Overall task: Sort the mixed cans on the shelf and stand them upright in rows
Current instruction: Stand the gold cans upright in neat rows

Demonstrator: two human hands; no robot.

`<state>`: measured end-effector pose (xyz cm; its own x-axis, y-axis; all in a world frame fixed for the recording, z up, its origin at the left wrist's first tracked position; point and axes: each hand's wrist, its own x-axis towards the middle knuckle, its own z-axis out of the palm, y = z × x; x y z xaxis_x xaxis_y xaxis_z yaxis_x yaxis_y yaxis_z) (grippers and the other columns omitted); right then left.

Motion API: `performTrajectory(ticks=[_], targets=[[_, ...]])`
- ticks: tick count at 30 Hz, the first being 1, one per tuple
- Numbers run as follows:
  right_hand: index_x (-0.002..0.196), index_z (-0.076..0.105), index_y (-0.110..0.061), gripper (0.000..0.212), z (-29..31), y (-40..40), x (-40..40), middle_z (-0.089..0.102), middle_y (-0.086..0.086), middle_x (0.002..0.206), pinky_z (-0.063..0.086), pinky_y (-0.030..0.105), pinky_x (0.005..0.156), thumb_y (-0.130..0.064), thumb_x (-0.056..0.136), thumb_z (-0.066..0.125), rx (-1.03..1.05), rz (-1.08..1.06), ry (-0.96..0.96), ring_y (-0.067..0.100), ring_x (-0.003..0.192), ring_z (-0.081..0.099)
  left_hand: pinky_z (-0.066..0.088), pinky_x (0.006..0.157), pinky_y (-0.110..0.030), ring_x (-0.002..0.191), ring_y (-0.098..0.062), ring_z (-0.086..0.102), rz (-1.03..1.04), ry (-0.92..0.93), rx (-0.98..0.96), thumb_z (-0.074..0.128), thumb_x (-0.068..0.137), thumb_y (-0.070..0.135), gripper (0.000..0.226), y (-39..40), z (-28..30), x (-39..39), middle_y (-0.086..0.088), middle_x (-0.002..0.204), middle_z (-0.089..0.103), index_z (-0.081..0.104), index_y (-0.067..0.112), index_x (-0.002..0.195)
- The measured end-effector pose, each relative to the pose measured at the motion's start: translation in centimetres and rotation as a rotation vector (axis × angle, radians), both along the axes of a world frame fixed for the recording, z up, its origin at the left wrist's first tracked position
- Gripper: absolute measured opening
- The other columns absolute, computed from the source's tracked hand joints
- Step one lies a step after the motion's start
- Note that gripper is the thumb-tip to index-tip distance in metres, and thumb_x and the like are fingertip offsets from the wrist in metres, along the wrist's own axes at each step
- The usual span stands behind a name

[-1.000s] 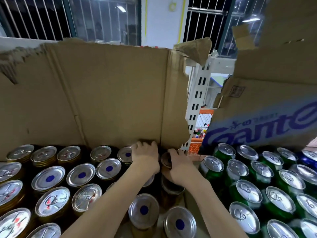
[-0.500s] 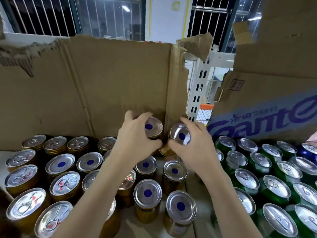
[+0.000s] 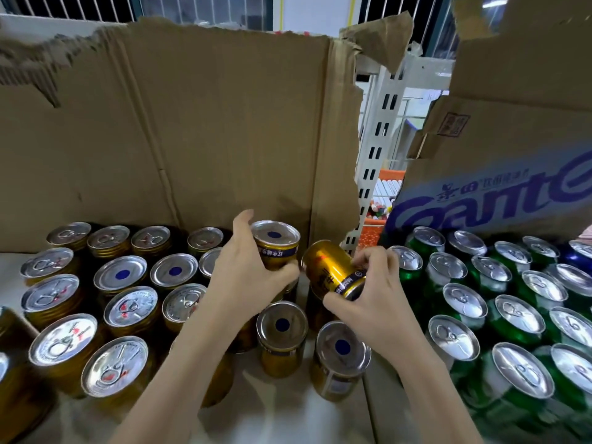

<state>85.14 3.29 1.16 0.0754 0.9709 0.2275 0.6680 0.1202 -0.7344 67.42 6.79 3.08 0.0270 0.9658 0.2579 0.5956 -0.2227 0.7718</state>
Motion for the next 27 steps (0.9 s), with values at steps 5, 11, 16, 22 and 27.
performTrajectory(ticks=[5,11,16,22,27], targets=[[0.137,0.017,-0.039,0.081,0.8,0.6,-0.1,0.026,-0.002,0.138,0.038,0.034,0.101,-0.035,0.074,0.068,-0.113,0.031,-0.081,0.018,0.126,0.030,0.027,0.084,-0.010,0.124,-0.009,0.040,0.035,-0.073,0.026,0.076,0.074,0.031,0.097,-0.9,-1.4,0.2,0.003,0.140,0.042,0.013,0.019,0.147],[0.136,0.027,-0.031,0.078,1.6,2.0,-0.5,0.048,0.002,0.126,0.047,0.040,0.089,-0.067,0.073,0.057,-0.213,-0.018,-0.347,0.023,0.112,0.048,0.031,0.086,-0.010,0.120,-0.012,0.047,0.016,-0.118,-0.007,0.086,0.061,0.024,0.125,-1.2,-3.1,0.2,0.002,0.138,0.045,-0.005,0.024,0.148],[0.134,0.031,-0.022,0.086,2.5,2.8,-1.1,0.051,0.006,0.124,0.051,0.044,0.084,-0.062,0.066,0.064,-0.288,-0.045,-0.379,0.029,0.106,0.054,0.040,0.082,-0.022,0.109,-0.017,0.057,0.090,-0.131,-0.015,0.085,0.062,0.029,0.096,-1.2,-3.8,0.1,0.009,0.116,0.055,0.027,0.021,0.138],[0.144,0.019,-0.021,0.097,3.2,2.2,-0.9,0.034,0.005,0.143,0.041,0.044,0.100,-0.050,0.069,0.072,-0.226,-0.038,-0.304,0.027,0.127,0.039,0.045,0.089,-0.030,0.109,-0.011,0.053,0.053,0.081,0.043,0.080,0.062,0.052,0.091,-1.1,-2.1,-1.0,0.009,0.122,0.053,0.034,0.031,0.138],[0.144,0.018,-0.022,0.093,4.8,1.3,0.2,0.028,0.004,0.136,0.035,0.027,0.085,-0.036,0.071,0.074,-0.061,-0.036,-0.170,0.015,0.109,0.036,0.033,0.082,-0.021,0.104,-0.004,0.044,0.053,0.072,0.076,0.084,0.059,0.041,0.093,-1.2,0.3,-1.8,0.012,0.116,0.046,0.035,0.028,0.137]])
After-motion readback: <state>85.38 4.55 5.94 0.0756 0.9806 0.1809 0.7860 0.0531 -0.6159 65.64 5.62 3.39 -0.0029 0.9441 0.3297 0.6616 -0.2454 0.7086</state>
